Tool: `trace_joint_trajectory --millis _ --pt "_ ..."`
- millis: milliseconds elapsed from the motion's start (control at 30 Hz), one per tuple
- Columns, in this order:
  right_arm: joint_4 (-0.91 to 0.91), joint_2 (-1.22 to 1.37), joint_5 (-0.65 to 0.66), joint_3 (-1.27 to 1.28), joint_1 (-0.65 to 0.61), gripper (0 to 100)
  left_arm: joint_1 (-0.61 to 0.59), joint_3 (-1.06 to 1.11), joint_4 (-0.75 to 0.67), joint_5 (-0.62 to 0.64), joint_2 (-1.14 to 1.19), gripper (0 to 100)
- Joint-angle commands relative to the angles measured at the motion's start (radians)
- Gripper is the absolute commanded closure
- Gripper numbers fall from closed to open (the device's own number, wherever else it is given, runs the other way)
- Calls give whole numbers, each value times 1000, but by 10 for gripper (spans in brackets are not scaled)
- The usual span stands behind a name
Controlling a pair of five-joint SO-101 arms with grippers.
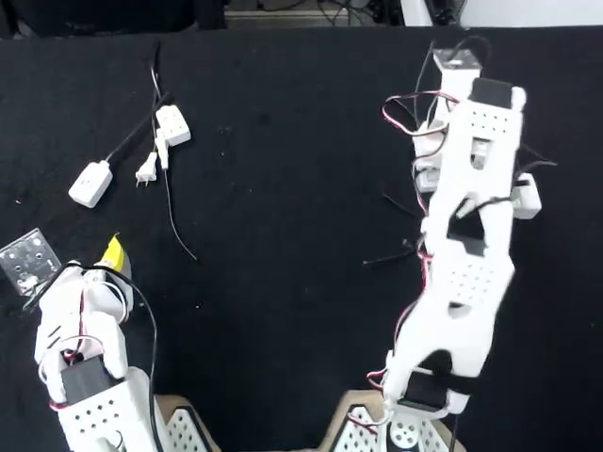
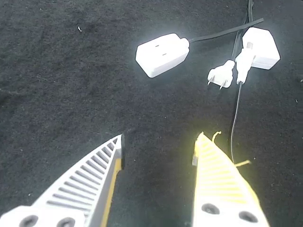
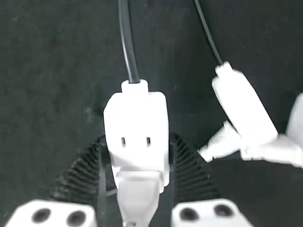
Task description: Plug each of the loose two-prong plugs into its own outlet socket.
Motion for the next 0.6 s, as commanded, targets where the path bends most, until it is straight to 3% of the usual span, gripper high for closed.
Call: trace_joint_trajectory --millis 0,167,367,567 --pt "-15 124 -11 -206 3 986 13 -54 -2 3 -11 755" --pt "64 289 -11 -395 5 979 13 -54 -2 3 -11 755" --pt "130 343 -97 -576 9 797 13 -54 -2 3 -11 755" --pt "130 297 -101 -611 -32 790 13 -54 -2 3 -11 755"
